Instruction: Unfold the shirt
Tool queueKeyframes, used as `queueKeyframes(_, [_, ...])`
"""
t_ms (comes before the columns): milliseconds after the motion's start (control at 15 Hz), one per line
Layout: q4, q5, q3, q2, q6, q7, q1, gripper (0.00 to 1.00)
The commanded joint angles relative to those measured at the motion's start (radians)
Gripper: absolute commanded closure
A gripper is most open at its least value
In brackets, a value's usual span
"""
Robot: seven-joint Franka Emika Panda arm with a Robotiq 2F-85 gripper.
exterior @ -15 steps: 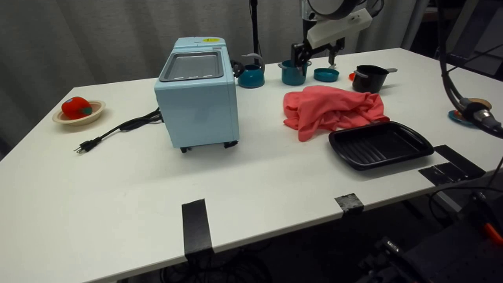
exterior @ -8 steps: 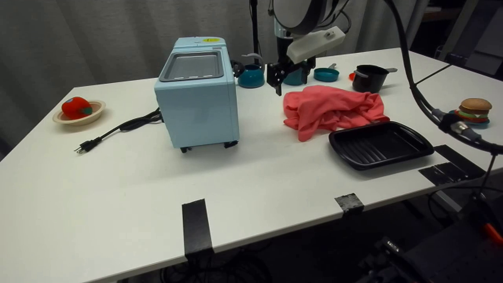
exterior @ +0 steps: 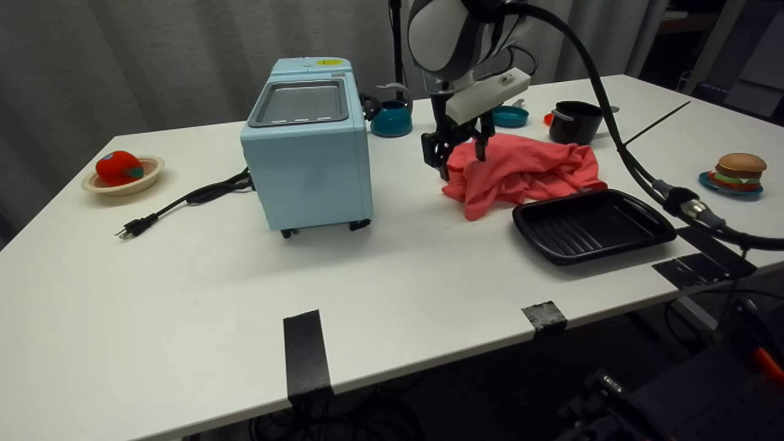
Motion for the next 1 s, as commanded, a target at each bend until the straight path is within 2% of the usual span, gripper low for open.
queueKeyframes(0, [0.055, 0.008, -0.009, 0.016, -0.110, -0.004, 0.026, 0.30])
queueKeyframes(467, [0.082, 0.006, -0.010, 0.020, -0.221, -0.004, 0.025, 0.86])
queueKeyframes(600, [0.080, 0.008, -0.013, 0.030, -0.236, -0.004, 0.020, 0.99])
queueKeyframes(933, [0.049, 0.009, -0.026, 0.009, -0.215, 0.006, 0.006, 1.00])
